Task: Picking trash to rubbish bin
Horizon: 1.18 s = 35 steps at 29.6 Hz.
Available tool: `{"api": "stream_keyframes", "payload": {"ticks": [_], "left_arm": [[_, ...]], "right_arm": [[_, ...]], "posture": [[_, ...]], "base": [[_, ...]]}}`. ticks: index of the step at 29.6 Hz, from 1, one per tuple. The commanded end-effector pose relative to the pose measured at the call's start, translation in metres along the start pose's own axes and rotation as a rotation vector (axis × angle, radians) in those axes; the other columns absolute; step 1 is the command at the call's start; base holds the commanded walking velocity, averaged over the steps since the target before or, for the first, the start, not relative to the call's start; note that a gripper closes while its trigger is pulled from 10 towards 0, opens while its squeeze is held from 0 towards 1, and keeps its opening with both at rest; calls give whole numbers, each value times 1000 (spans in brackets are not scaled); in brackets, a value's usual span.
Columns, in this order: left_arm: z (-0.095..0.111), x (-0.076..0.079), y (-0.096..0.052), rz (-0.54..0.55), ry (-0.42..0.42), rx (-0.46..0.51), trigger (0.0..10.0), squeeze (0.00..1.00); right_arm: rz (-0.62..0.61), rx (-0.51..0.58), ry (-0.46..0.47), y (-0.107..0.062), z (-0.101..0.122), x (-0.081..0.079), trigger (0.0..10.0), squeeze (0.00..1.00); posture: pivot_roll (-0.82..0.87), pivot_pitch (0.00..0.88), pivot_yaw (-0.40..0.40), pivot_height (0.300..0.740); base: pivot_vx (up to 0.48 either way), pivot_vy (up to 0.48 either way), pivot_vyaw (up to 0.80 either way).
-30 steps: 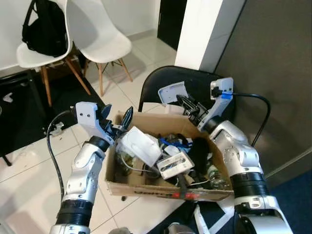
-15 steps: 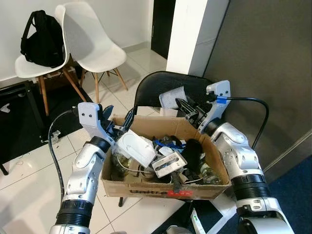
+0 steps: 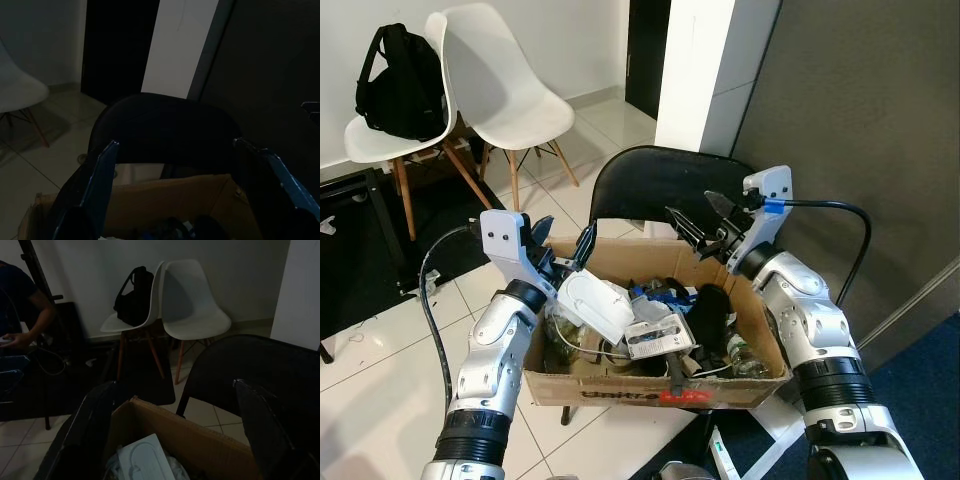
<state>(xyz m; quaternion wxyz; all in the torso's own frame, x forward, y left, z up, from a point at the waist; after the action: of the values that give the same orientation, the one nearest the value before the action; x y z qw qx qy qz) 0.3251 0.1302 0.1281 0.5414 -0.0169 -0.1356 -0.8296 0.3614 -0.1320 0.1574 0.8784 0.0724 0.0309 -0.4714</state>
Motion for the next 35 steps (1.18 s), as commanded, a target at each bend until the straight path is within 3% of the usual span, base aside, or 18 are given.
{"api": "stream_keyframes", "payload": {"ticks": [1,2,12,35], "left_arm": [[-2,1,-1,-5,-15,-10,10000,0],[-2,1,-1,-2,-9,-11,10000,0],[-5,-1,0,19,16,-36,10000,0],[-10,-5,-1,30,30,-60,10000,0]], "right_arm": [[-11,-9,2,-2,-3,3,10000,922],[-9,3,31,-2,-2,3,10000,0],[0,19,68,-2,-1,2,10000,0],[-5,9,75,-2,-3,4,10000,0]], "posture": [[-47,0,-28,740],[-47,0,-28,740],[-49,0,-29,740],[-50,0,-27,740]], "base": [[0,0,0],[0,0,0],[0,0,0],[-356,0,0]]}}
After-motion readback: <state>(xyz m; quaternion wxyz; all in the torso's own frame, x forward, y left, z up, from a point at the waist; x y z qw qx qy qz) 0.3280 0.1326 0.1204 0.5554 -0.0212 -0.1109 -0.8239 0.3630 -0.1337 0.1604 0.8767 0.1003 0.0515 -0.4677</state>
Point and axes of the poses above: a point about 5 cm out from each wrist's last joint towards the gripper, its own y axis pointing out of the wrist towards the gripper, its own z axis along the axis of the wrist's last joint, x = y × z, the point moved 3 cm from there along y, pointing out of the wrist towards the gripper, and after that the axes turned 2 degrees about y, right-handed, at the moved point
